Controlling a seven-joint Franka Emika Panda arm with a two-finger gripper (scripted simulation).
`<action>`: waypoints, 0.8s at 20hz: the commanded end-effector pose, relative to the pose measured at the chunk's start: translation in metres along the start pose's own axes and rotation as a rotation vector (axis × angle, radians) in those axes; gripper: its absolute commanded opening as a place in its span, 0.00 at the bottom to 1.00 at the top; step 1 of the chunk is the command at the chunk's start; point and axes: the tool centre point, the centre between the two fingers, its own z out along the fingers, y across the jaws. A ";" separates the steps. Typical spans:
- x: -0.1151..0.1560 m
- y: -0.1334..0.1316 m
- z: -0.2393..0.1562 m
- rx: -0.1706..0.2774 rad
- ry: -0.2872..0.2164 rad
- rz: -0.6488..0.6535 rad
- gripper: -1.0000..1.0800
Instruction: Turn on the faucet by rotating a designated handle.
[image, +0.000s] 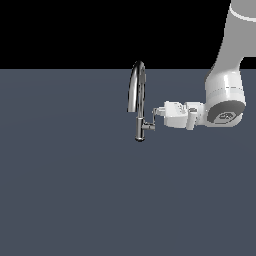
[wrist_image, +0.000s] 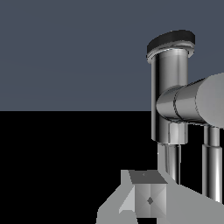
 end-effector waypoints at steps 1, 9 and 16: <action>0.000 0.002 0.000 0.000 0.000 0.000 0.00; -0.005 0.020 0.000 0.000 0.000 0.000 0.00; -0.009 0.037 0.000 0.001 -0.001 0.000 0.00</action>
